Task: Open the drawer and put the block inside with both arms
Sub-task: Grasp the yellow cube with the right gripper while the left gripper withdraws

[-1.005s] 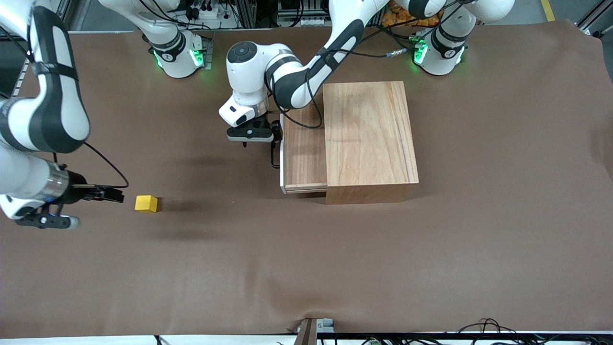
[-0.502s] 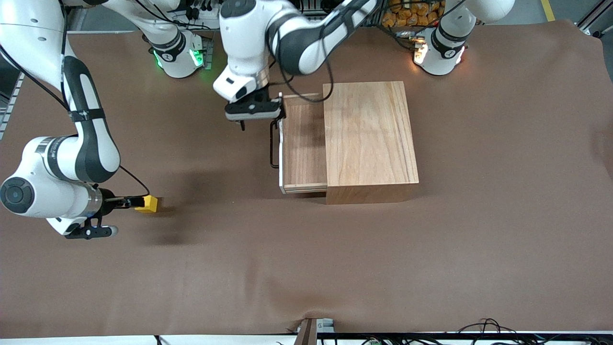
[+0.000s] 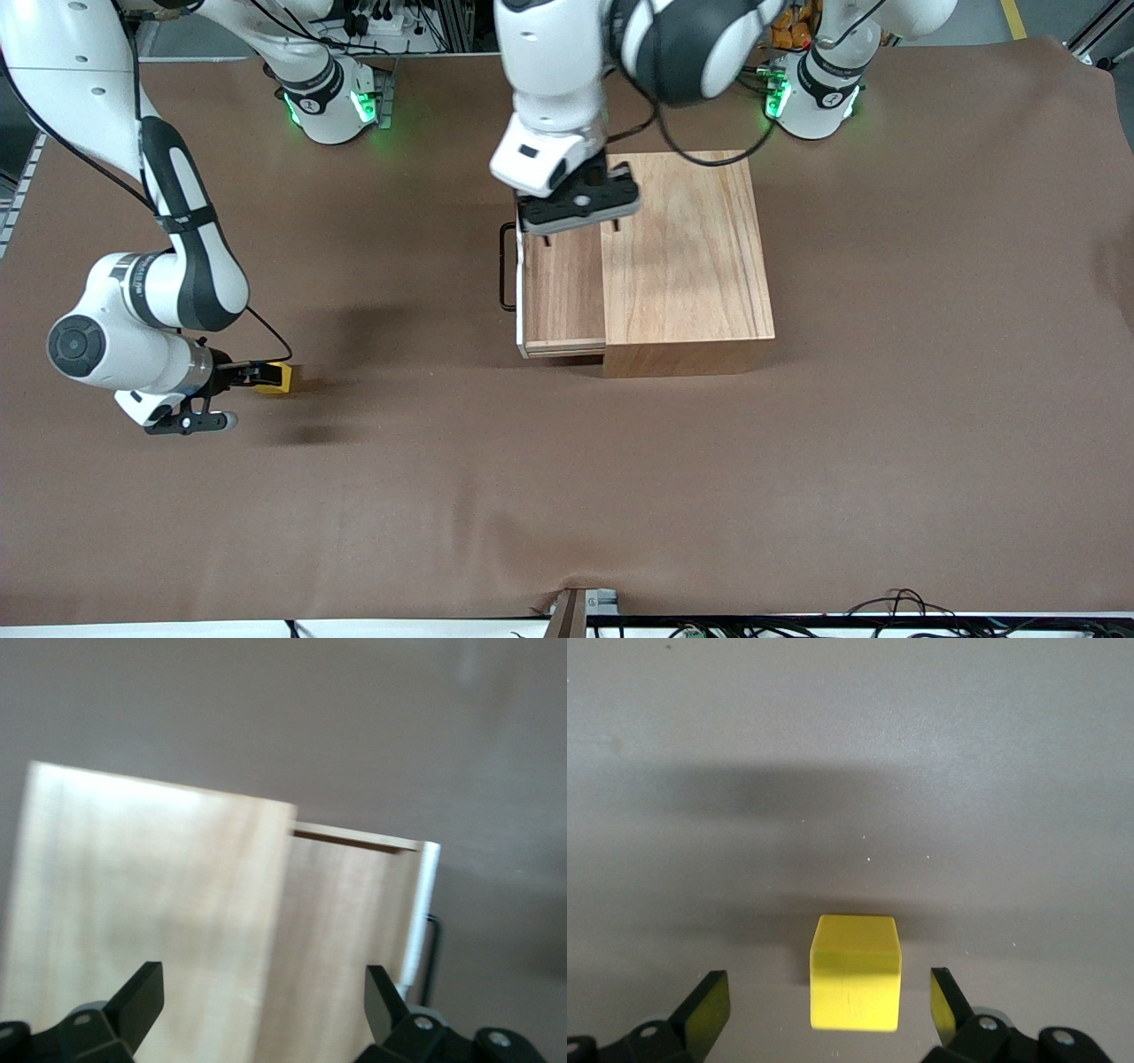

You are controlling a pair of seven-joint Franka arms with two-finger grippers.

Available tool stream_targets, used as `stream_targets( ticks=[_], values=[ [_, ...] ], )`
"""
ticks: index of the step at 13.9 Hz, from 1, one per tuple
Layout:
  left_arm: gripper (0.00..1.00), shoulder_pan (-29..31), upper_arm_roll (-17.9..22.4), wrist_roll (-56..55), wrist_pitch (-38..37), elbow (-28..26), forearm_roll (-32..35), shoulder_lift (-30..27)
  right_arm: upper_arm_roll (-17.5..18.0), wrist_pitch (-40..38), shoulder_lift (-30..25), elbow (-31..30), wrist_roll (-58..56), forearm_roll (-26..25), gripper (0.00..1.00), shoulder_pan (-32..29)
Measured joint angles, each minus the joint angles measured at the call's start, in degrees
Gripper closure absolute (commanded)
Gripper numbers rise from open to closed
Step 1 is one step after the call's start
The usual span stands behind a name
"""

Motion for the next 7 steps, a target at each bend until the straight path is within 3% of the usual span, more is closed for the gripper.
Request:
stream_targets(
  ticks=[7],
  values=[
    [0.00,9.4,-0.1,3.6,-4.7,-13.0,-0.6,-16.2,-0.1,6.9,0.0,-5.0,1.7,0.0,0.00,0.0]
  ],
)
